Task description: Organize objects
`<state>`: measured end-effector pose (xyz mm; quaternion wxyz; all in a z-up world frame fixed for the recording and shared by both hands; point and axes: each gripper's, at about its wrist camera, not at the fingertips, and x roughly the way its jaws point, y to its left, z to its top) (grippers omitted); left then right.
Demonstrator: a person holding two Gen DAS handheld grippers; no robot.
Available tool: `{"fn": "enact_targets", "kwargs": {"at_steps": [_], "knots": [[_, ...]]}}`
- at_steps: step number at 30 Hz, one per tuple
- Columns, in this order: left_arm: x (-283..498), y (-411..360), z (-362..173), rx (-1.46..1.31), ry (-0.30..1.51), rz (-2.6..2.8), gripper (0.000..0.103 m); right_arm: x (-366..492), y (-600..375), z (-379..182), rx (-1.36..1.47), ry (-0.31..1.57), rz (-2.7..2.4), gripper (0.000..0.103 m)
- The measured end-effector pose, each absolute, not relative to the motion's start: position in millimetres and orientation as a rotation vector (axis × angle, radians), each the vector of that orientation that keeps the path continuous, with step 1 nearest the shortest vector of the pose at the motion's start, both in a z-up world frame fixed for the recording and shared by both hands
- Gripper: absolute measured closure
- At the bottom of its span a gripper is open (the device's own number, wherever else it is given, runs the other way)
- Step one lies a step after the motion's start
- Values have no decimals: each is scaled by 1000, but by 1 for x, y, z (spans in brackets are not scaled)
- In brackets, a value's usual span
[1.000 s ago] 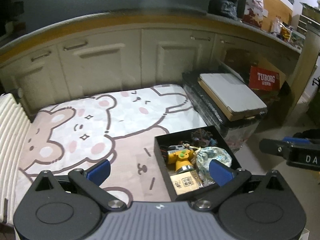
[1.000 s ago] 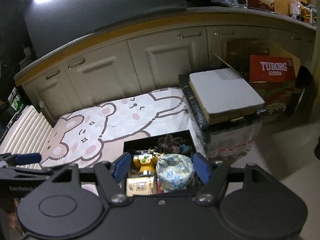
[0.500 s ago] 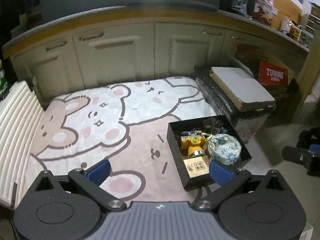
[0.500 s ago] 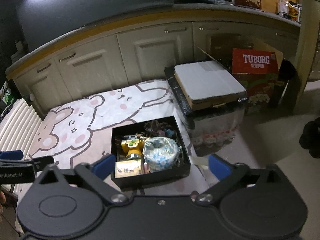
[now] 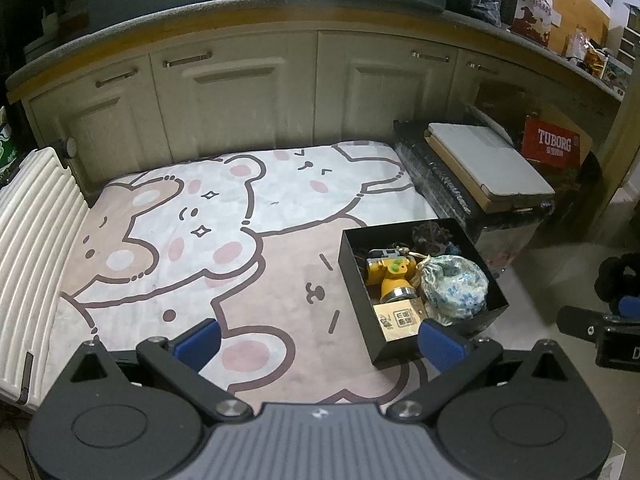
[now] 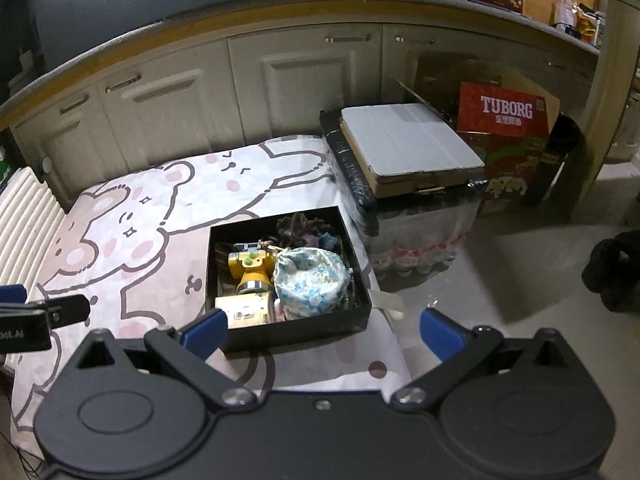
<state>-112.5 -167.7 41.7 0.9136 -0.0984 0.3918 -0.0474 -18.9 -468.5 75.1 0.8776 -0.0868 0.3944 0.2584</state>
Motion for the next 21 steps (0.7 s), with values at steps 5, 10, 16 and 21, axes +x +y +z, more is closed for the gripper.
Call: {"fn": "enact_targets", "kwargs": {"at_steps": [5,10,16,21], "knots": [[-112,-166,41,-199,808,-87,0,-20,-468,75,-190,822,531,0],[-111,-165,41,-195,811,-79,0,-20,-469,75,-190,821,528,0],[-112,-166,41,-185,811,-80,0,-20,-469,76,-192,821,526,0],[-113,-166,41,-185,812,-74,0,-20,-469,76,-192,821,527,0]]}}
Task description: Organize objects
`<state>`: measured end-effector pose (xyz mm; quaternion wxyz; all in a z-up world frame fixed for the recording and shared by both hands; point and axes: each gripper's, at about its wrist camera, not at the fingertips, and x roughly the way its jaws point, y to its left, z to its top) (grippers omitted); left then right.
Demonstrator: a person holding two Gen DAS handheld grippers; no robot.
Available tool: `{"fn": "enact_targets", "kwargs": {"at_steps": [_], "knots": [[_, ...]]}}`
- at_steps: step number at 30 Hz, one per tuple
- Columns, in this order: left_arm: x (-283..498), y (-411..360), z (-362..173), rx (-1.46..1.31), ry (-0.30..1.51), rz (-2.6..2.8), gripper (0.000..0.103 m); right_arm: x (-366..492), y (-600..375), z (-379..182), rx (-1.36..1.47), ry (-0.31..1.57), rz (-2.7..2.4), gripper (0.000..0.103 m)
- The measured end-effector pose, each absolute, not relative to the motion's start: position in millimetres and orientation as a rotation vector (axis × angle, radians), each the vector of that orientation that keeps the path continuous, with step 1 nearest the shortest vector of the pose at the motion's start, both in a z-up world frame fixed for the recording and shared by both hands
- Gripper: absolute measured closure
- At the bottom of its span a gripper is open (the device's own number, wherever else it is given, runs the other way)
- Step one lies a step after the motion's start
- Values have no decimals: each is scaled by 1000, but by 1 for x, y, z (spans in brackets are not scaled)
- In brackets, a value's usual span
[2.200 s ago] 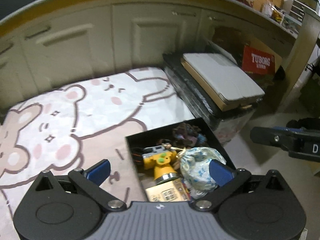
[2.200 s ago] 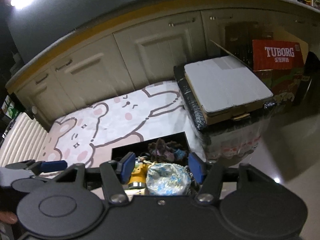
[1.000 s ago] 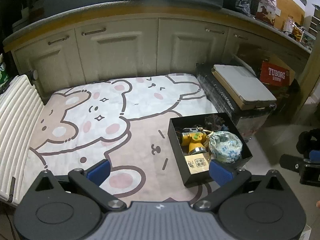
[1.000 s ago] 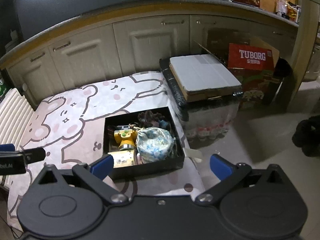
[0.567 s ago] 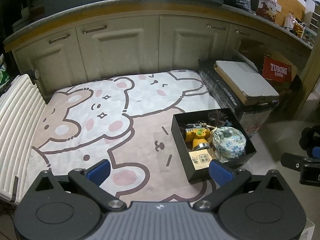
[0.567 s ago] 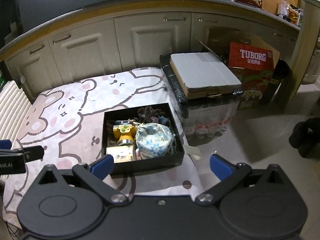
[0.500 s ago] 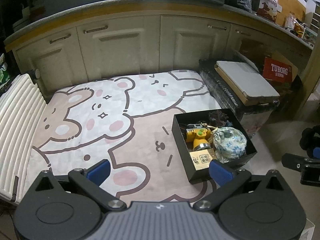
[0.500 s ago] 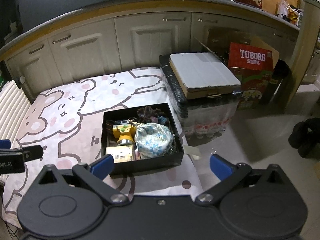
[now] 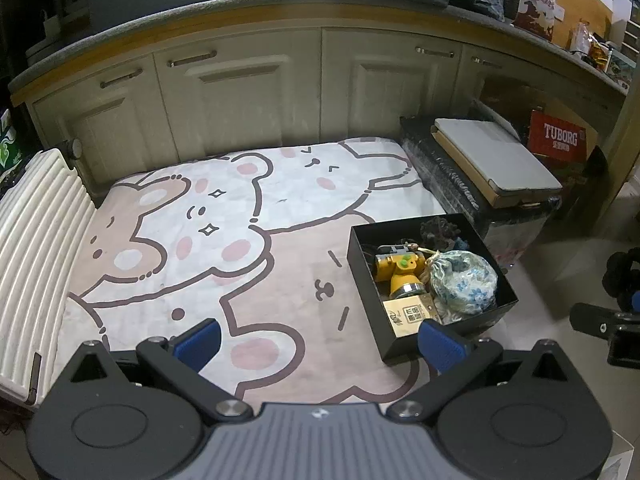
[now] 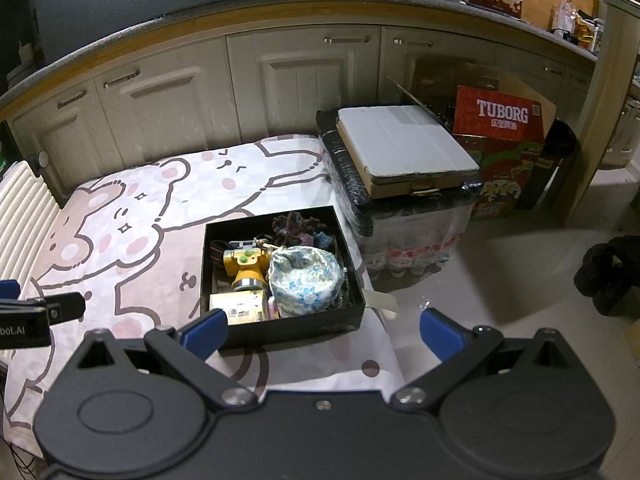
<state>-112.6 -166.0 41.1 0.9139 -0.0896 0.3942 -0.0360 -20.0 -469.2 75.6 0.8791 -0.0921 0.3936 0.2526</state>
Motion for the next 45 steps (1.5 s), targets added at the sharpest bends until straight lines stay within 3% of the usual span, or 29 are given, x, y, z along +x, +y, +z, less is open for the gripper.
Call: {"fn": "enact_targets", "kwargs": {"at_steps": [45], "knots": [[-114,-164,39,-185,806,-48,0,-21,-470,76,-205,822,520,0]]}}
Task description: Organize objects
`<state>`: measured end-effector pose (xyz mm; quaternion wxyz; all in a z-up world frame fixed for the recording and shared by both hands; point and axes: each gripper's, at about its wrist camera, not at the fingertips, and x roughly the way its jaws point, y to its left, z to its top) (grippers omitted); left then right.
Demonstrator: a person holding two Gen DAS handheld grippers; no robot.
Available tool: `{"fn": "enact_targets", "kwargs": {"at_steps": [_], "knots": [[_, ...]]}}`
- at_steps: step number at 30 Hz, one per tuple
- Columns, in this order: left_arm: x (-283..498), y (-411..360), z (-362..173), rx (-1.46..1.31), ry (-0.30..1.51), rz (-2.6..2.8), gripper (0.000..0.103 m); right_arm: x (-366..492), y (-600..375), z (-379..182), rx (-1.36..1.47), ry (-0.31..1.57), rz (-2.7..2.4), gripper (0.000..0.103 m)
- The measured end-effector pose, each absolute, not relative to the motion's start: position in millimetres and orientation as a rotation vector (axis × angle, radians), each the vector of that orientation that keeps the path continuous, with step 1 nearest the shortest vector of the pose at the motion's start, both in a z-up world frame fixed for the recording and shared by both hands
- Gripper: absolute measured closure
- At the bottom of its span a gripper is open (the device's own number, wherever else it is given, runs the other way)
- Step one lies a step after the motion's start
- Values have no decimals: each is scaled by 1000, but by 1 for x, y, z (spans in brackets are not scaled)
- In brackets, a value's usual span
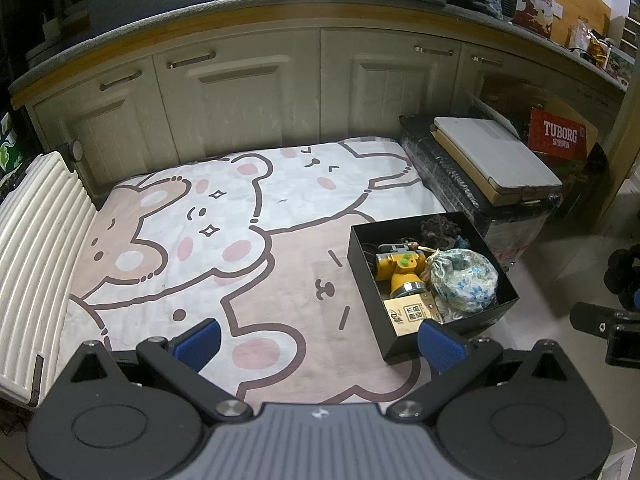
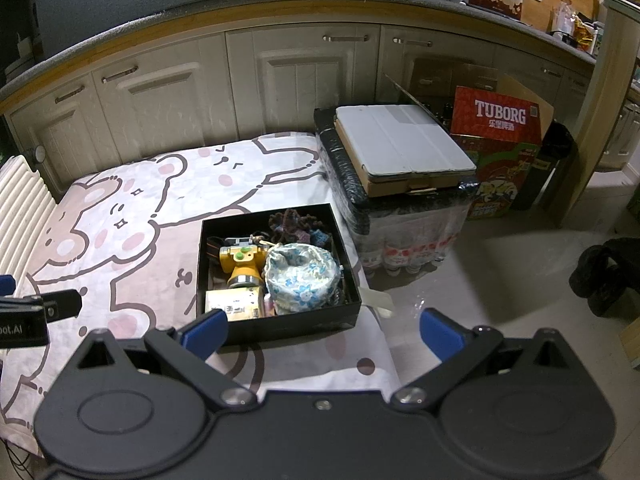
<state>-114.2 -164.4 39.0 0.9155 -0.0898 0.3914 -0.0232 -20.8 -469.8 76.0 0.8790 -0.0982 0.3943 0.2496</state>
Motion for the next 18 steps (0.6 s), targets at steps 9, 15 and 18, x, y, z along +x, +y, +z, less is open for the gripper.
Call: {"fn": "enact_targets", "kwargs": {"at_steps": [9,15,18], "knots": [[-114,-165,39,-187,804,-44,0,-20,-471,76,-206,822,520,0],[-114,-166,40,-188,802,-40,0,-19,-472,75,-207,822,521,0],[-114,-168,41,-188,801,-39,0,-20,-472,75,-207,823,520,0]]}}
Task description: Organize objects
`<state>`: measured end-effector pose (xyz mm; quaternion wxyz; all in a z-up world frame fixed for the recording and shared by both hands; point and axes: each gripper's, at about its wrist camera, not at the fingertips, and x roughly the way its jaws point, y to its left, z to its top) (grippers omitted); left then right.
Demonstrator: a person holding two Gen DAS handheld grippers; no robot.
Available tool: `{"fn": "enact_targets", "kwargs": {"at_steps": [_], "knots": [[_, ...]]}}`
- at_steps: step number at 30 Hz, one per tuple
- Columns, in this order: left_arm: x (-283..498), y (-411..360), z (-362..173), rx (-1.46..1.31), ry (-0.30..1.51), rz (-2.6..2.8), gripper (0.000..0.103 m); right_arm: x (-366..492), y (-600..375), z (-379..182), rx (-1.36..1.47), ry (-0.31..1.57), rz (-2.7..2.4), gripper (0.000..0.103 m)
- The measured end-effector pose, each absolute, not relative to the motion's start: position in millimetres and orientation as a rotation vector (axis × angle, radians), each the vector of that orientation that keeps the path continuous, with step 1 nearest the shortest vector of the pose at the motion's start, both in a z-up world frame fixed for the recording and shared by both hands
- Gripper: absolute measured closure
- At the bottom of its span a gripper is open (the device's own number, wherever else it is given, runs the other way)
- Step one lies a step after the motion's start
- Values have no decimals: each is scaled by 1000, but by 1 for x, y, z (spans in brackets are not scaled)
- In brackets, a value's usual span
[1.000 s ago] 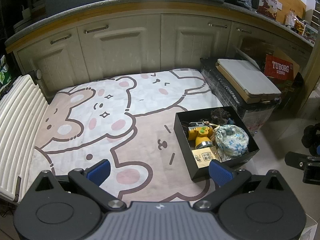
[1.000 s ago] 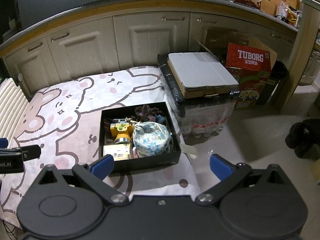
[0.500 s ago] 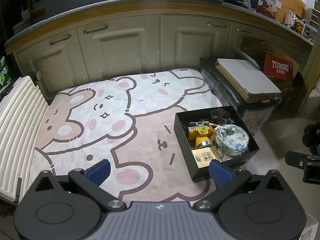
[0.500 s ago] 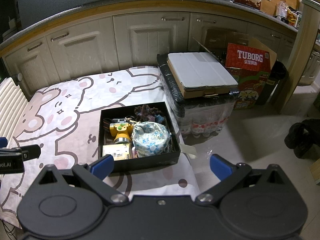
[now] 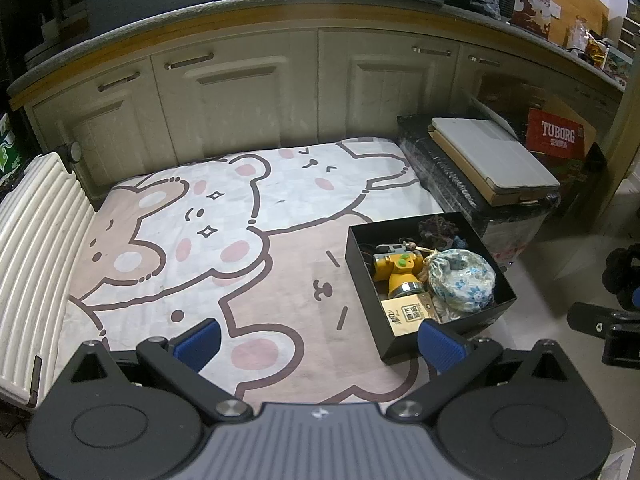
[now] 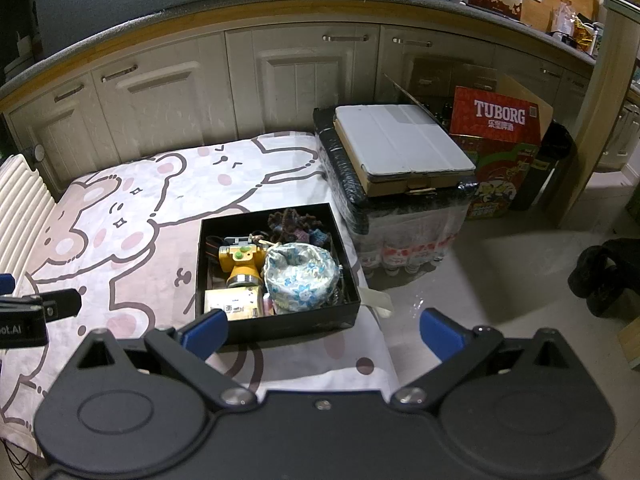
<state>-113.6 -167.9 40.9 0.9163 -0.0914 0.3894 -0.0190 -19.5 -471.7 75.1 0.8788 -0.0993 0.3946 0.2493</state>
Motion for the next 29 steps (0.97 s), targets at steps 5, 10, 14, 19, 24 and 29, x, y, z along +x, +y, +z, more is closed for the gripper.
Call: {"fn": "enact_targets", "kwargs": {"at_steps": [5,10,14,19,24,29], "knots": [[-113,-170,42,-185,800,-41,0,-20,-471,75,-208,823,520,0],[-113,-172,43,-184,801,-44,0,-20,-472,75,-208,823,520,0],[-113,-172,43,-185,801,-44,0,-20,-471,75,-208,822,520,0],[-113,-172,43,-184,802,-43,0,-19,-473,74,-209,823,519,0],[-113,-172,43,-185,801,-45,0,-18,-477,73,-211,824,519,0],[-112,-173,43,-188,804,-41,0,-18,-476,73,-213,825,517,0]]}}
